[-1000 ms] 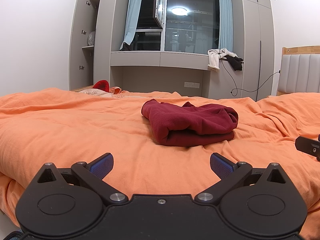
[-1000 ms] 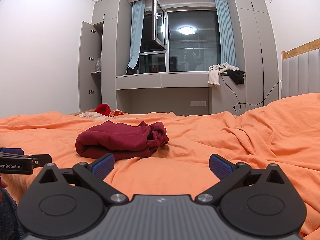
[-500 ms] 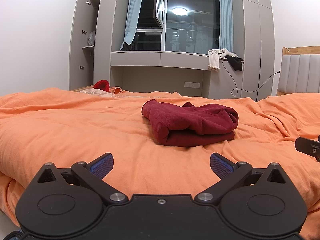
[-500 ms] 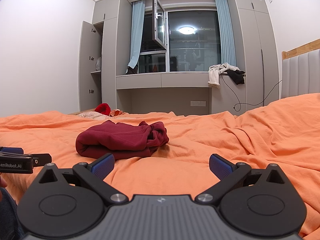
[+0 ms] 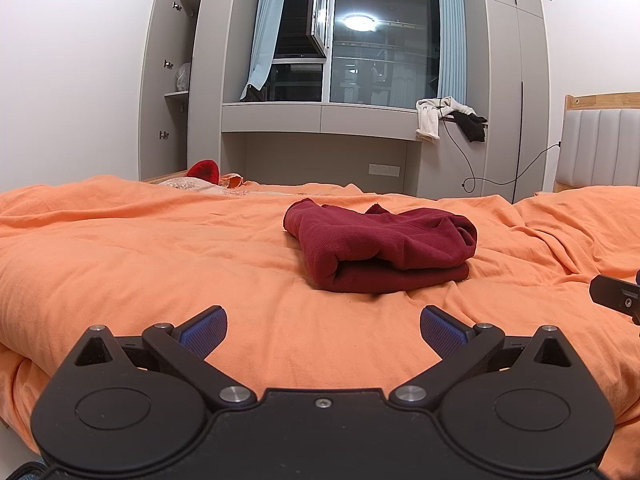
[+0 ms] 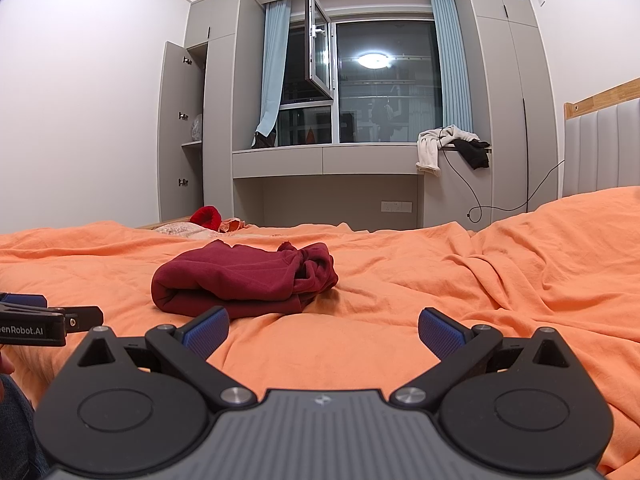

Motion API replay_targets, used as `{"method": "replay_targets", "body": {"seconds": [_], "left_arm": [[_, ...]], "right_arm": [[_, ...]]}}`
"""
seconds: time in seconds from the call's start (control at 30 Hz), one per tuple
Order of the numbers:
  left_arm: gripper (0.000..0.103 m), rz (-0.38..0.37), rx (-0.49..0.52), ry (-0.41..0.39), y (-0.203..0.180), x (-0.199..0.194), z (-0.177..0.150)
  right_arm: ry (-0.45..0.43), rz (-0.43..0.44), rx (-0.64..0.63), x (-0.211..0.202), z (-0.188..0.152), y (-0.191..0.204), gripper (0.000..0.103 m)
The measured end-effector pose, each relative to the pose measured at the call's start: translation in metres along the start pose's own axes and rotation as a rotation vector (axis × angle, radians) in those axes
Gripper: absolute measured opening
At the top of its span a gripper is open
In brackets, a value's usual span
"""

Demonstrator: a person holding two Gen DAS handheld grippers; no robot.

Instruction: Fold small clothes

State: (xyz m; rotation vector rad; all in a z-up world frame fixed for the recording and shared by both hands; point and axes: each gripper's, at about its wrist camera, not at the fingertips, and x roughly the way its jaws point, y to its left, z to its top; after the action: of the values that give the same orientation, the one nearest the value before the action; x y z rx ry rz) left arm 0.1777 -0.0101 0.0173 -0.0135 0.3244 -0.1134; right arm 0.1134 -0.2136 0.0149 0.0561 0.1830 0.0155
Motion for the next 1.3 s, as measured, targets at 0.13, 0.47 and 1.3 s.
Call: {"method": "replay_targets", "body": {"seconds": [0.13,0.47,1.3], "left_arm": [[0.103,-0.001,0.000,0.000,-0.0001,0.0000,0.0000],[0.103,0.034,-0.005,0.012,0.0006,0.0032,-0.0052],[0.103,0.031,-0.005,0.012,0.0006,0.0027,-0.0052]], "right_arm": [[0.000,0.000,0.000,-0.0001,0.0001,0.0000,0.103],[0.001,0.000,-0.001,-0.0005,0.0006,0.0002,0.103],[0.004,0.002,-0.003,-0.0006,-0.0012,0.0012,0.103]]}}
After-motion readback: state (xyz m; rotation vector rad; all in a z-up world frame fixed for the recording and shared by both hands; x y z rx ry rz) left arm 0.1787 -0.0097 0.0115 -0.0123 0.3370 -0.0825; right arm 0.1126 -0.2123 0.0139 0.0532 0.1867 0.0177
